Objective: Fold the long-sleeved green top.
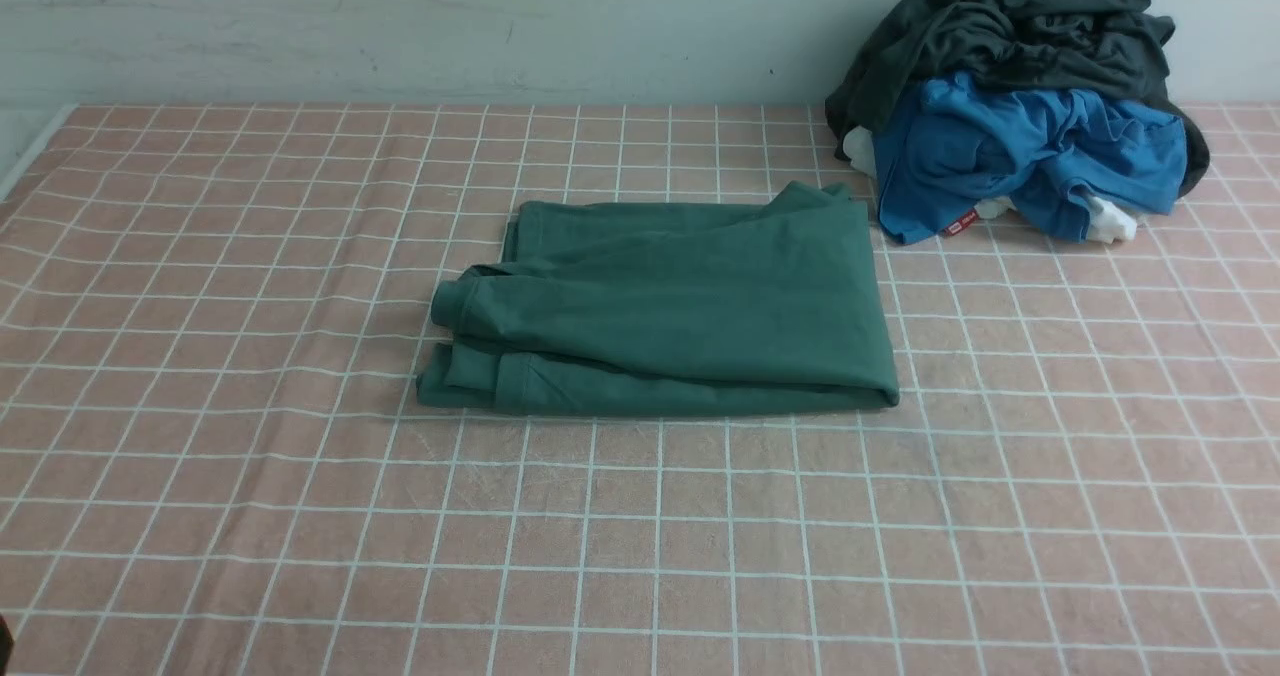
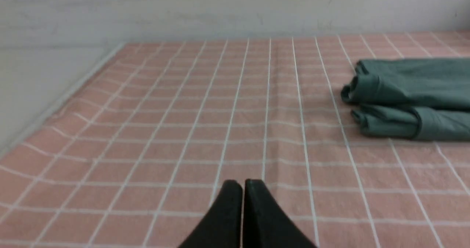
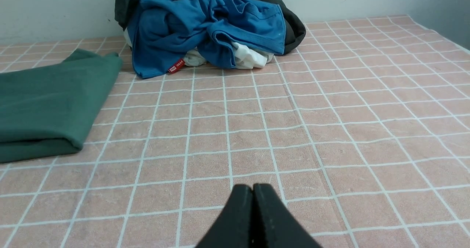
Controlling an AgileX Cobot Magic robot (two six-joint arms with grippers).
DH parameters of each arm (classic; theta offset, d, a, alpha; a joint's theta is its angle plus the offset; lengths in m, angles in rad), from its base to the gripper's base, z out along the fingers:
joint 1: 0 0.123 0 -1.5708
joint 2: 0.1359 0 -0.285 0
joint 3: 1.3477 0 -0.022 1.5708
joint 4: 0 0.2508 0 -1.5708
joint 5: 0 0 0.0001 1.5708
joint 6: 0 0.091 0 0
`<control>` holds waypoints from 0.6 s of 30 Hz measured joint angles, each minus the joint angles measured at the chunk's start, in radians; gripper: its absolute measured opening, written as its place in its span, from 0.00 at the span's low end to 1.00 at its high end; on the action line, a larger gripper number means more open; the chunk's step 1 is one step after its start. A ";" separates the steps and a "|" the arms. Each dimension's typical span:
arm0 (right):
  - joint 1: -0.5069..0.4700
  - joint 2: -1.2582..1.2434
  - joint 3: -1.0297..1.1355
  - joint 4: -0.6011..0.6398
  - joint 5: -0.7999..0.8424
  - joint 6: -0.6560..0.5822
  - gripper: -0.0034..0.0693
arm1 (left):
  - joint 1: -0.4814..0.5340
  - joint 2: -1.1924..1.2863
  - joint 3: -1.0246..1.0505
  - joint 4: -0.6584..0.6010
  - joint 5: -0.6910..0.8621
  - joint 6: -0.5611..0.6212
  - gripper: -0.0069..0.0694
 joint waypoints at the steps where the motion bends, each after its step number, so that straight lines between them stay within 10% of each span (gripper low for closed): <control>1: 0.000 0.000 0.000 0.000 0.000 0.000 0.03 | 0.000 0.000 -0.002 -0.040 0.031 0.043 0.09; 18: 0.000 0.000 0.000 0.000 0.000 0.000 0.03 | 0.000 0.000 -0.008 -0.124 0.063 0.160 0.09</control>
